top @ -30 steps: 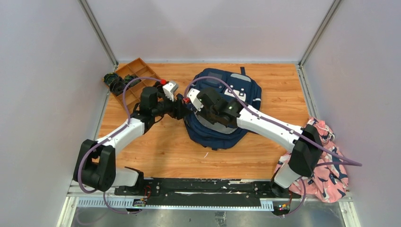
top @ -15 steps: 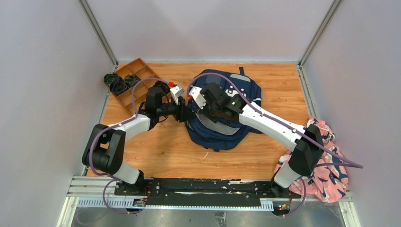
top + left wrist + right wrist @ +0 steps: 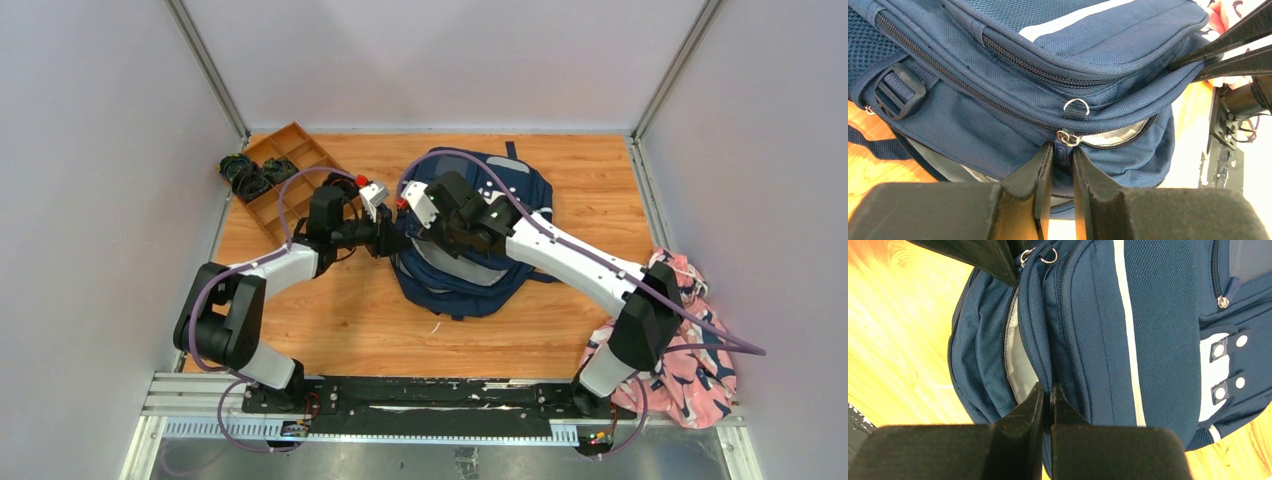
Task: Pack the student bag
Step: Zip the student bag at the center of the board.
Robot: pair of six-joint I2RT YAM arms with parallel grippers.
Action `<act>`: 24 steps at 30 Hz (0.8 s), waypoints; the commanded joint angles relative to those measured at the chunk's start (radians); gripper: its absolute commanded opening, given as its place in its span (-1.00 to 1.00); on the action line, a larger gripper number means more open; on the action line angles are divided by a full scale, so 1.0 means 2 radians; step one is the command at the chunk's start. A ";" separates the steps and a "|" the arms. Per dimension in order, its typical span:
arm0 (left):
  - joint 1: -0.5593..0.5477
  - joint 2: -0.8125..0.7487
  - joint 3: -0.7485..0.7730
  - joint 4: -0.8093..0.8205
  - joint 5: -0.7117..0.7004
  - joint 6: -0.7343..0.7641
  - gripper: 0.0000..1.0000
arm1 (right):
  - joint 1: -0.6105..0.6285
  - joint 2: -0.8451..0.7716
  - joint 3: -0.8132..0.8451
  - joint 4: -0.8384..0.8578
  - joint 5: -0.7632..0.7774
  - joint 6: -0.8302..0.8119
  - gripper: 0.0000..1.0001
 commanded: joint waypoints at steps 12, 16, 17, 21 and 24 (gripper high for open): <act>0.000 -0.032 -0.010 0.020 0.016 0.026 -0.02 | -0.007 0.010 0.016 -0.017 -0.005 0.004 -1.00; 0.002 -0.006 0.006 0.021 0.027 0.022 -0.06 | -0.007 0.010 0.017 -0.020 -0.008 0.005 -1.00; 0.002 -0.004 0.007 0.021 0.025 0.024 -0.05 | -0.007 0.010 0.016 -0.021 -0.007 0.005 -1.00; 0.005 0.004 0.015 0.021 0.036 0.019 -0.32 | -0.007 0.008 0.014 -0.021 -0.005 0.005 -1.00; 0.005 0.006 0.015 0.021 0.030 0.004 -0.58 | -0.008 0.010 0.014 -0.021 0.000 0.006 -1.00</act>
